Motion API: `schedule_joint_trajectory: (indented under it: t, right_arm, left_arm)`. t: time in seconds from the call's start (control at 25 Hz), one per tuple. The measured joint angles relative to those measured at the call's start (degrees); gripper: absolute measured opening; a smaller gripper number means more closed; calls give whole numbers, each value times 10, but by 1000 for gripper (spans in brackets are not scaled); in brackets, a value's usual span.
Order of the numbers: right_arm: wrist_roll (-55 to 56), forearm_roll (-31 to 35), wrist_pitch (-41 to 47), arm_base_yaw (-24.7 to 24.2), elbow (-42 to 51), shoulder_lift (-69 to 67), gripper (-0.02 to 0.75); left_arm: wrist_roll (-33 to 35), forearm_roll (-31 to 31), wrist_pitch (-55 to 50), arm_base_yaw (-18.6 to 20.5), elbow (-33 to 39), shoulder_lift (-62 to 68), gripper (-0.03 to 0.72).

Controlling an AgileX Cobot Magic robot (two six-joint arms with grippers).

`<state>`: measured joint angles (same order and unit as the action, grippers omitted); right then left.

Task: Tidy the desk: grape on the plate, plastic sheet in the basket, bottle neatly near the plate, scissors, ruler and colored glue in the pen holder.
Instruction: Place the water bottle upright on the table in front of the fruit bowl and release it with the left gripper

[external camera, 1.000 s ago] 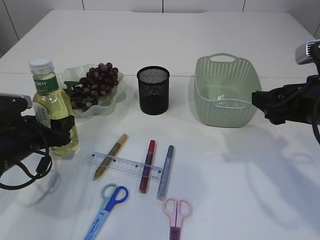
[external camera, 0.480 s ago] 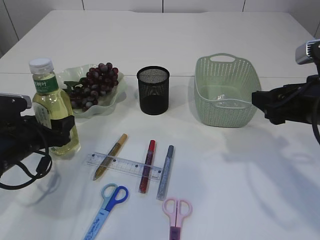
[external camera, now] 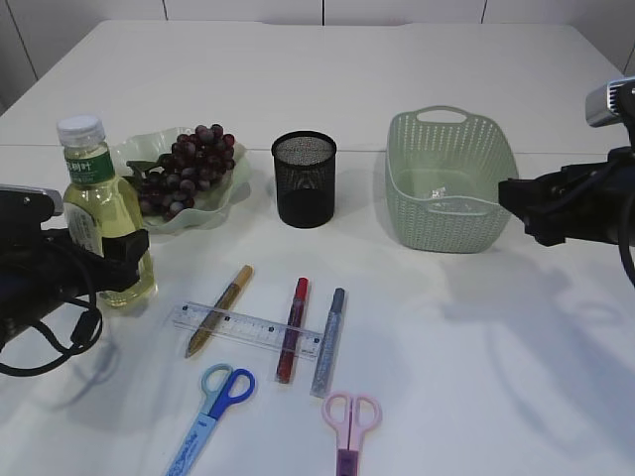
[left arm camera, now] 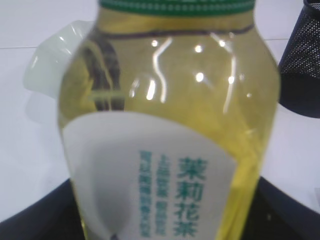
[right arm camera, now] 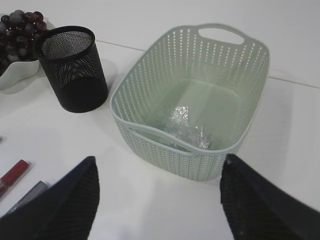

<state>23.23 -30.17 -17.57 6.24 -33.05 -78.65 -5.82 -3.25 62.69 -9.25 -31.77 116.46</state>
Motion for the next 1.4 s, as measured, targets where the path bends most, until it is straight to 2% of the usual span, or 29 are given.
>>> schedule_joint_trajectory:
  t: [0.6, 1.4]
  right_arm:
    - [0, 0, -7, 0, 0, 0, 583]
    - [-5, -1, -7, 0, 0, 0, 583]
  left_arm:
    - [3, -1, 8, 0, 1, -1, 577]
    - [11, 5, 9, 0, 27, -85, 573]
